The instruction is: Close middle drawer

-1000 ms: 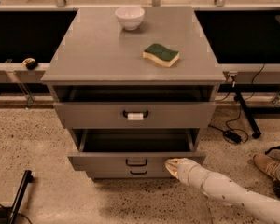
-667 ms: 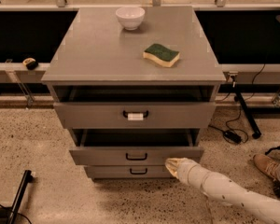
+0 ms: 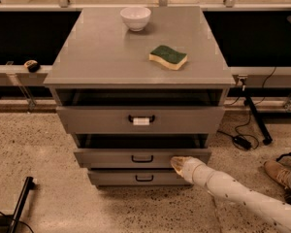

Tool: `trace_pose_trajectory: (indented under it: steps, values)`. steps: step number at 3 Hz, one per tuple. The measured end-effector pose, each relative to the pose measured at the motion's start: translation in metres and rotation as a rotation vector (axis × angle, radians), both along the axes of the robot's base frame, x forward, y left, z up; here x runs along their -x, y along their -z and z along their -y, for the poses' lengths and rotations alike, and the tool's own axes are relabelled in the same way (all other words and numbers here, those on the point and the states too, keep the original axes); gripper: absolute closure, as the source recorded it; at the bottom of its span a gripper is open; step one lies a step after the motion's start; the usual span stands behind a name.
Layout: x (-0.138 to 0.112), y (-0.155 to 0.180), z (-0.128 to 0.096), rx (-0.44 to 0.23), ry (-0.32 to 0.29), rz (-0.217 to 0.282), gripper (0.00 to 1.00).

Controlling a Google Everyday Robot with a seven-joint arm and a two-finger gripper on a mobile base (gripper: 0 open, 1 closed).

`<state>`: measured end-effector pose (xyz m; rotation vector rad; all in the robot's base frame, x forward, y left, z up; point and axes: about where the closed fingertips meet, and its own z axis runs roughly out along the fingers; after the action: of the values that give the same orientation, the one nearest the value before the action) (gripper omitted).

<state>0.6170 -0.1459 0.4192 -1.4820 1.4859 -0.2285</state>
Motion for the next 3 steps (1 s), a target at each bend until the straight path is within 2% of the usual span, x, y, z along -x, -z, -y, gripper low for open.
trace_pose_trajectory:
  steps: [2,3]
  values:
    - [-0.028,0.006,-0.001,-0.029,-0.005,0.021,1.00]
    - [-0.033,0.010,-0.002,-0.039,-0.014,0.021,1.00]
